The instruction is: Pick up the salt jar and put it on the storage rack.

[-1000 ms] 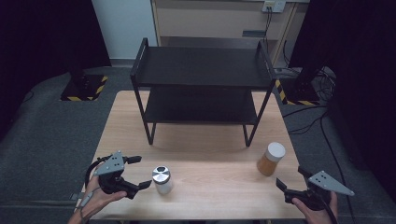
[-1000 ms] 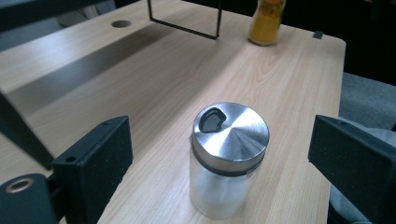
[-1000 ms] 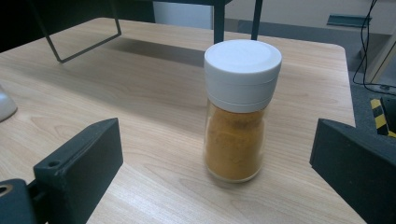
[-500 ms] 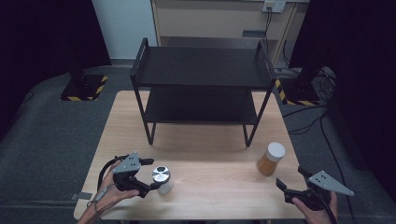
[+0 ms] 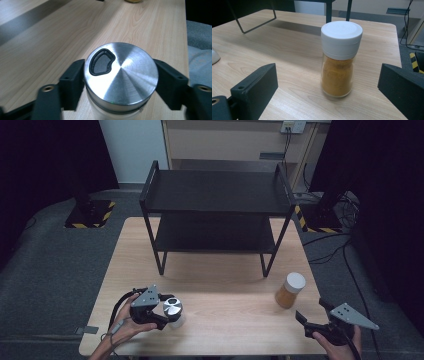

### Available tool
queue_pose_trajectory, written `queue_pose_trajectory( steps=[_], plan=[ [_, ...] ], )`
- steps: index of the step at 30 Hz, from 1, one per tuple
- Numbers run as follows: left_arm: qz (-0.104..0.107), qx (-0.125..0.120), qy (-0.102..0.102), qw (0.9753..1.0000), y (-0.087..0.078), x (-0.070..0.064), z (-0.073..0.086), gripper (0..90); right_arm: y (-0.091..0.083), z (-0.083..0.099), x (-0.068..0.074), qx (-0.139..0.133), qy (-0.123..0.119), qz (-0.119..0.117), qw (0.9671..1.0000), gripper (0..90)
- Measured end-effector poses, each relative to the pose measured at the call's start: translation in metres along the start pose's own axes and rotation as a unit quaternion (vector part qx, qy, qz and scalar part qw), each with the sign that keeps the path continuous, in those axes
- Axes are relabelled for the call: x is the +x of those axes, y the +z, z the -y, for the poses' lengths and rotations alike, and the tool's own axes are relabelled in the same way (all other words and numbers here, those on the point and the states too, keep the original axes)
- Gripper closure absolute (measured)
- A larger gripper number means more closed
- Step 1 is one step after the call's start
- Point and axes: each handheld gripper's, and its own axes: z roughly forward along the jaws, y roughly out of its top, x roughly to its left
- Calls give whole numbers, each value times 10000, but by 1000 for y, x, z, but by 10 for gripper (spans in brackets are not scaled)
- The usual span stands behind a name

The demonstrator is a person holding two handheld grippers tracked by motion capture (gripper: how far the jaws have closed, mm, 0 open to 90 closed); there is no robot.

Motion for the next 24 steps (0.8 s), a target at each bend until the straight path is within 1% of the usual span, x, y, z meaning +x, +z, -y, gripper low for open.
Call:
queue_pose_trajectory(
  steps=[1, 4, 6, 7, 12, 16, 18, 23, 24],
  plan=[
    [0, 17, 19, 10000, 0, 0, -1, 312, 0, 0, 0, -1, 0, 0, 10000, 31],
    [2, 14, -4, 10000, -1, 0, -1, 314, 1, 0, 0, 11, -1, -9, 10000, 31],
    [14, -19, -69, 10000, -2, 1, 0, 318, 0, 0, 0, 17, -6, -17, 10000, 30],
    [14, -19, -69, 10000, -2, 1, 0, 320, 0, 0, 0, 13, -8, -12, 10000, 29],
    [-52, 46, -62, 10000, -4, 0, -4, 324, 0, 0, -1, 7, 21, -12, 10000, 26],
    [-23, 71, -94, 9999, -6, 1, -7, 326, 0, 0, 0, 10, 15, -9, 10000, 26],
    [-14, 58, -80, 10000, -7, 0, -9, 327, 1, 0, 0, 5, 6, -8, 10000, 26],
    [2, -42, -29, 10000, -14, 1, -22, 327, 1, 0, 0, 10, 19, -6, 10000, 25],
    [2, -42, -29, 10000, -14, 1, -22, 327, 1, 0, 0, 8, 18, -9, 10000, 25]
  ],
)
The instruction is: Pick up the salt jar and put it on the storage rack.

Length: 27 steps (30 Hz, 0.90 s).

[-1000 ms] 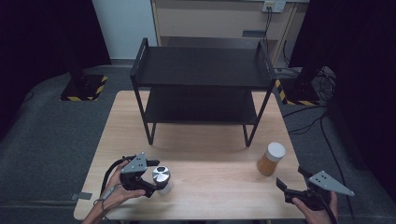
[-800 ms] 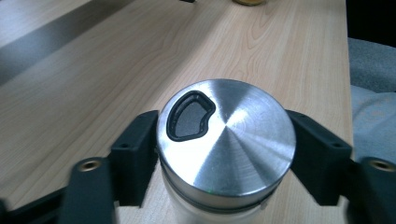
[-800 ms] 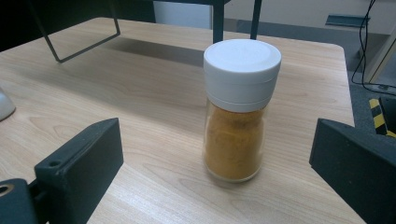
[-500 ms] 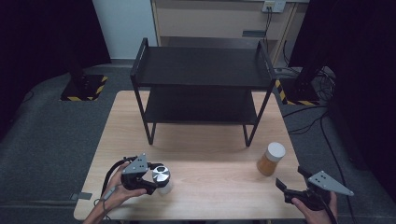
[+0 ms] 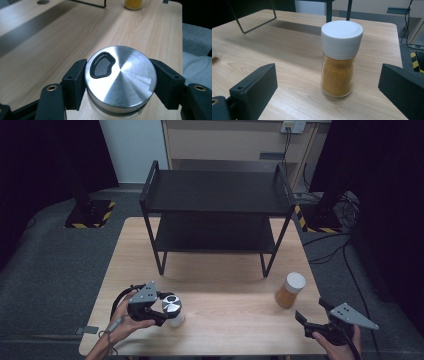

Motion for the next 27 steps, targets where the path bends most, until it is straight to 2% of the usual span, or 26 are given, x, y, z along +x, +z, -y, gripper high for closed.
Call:
queue_pose_trajectory(
  steps=[5, 7, 8, 9, 10, 14, 15, 16, 17, 21, 24, 27],
  plan=[
    [23, 3, 122, 9999, -10, 2, -26, 328, 0, 0, -1, -2, 7, -18, 10000, 20],
    [16, -54, 136, 9999, -14, 3, -36, 328, 0, 0, -1, -10, 2, -17, 10000, 19],
    [16, -54, 136, 9999, -14, 3, -36, 328, 0, 0, -1, -10, 2, -17, 10000, 19],
    [38, -119, 113, 9999, -19, 4, -45, 328, 0, 1, -1, -16, 16, -15, 10000, 17],
    [38, -119, 113, 9999, -19, 4, -45, 328, 0, 1, -1, -16, 16, -15, 10000, 17],
    [11, -73, 162, 9998, -30, 10, -74, 328, 0, 1, -1, -8, 15, -30, 10000, 16],
    [11, -73, 162, 9998, -30, 10, -74, 328, 0, 1, -1, -8, 15, -30, 10000, 16],
    [-58, -5, 233, 9997, -34, 10, -86, 328, 0, 1, -1, -14, 23, -27, 10000, 15],
    [-91, -2, 265, 9996, -36, 10, -92, 328, 0, 1, -1, -16, 26, -22, 10000, 15],
    [-74, -135, 251, 9996, -48, 14, -114, 328, 1, 1, -1, -21, 42, -27, 10000, 14],
    [-57, -214, 236, 9995, -52, 15, -123, 328, 1, 1, -1, -21, 20, -45, 10000, 12],
    [-10, -307, 256, 9992, -59, 15, -141, 328, 2, 1, -1, -12, 32, -59, 10000, 12]
  ],
)
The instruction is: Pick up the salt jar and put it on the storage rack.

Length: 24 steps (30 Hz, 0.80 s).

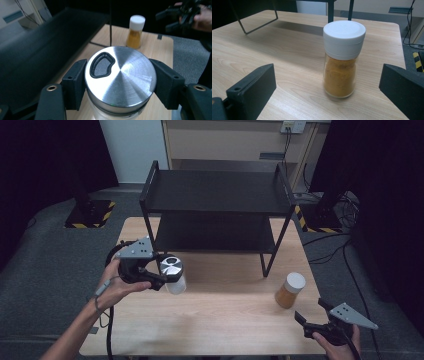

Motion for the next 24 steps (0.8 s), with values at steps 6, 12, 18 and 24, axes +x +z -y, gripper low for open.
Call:
queue_pose_trajectory(
  steps=[6, 12, 18, 24],
  plan=[
    [76, -93, 22, 9999, -7, 5, -33, 329, 0, 0, 0, 2, 7, -8, 10000, 13],
    [80, -49, 28, 10000, -14, 13, -70, 329, -1, 0, 0, 0, -8, -2, 10000, 13],
    [-31, -31, 50, 10000, -25, 21, -104, 329, -1, 0, -1, 7, 14, 4, 10000, 13],
    [-84, -52, 45, 9999, -31, 30, -130, 329, -1, 1, -1, 12, 14, 8, 10000, 12]
  ],
)
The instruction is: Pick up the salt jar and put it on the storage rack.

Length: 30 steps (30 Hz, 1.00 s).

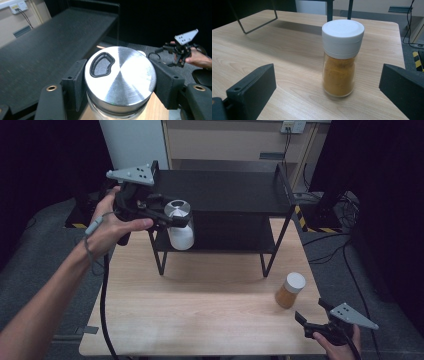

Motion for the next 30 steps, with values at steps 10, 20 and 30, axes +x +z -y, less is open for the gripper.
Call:
queue_pose_trajectory(
  steps=[10, 20, 30],
  plan=[
    [-70, 0, -98, 9999, -5, 10, -26, 329, -1, 1, -1, -30, 8, -5, 10000, 12],
    [-420, -186, -423, 9980, 5, 21, -39, 329, -1, 1, -2, -14, 3, -28, 10000, 12],
    [-1138, -245, -833, 9897, 26, 37, -53, 329, -2, 2, -4, -35, 12, -30, 10000, 12]
  ],
)
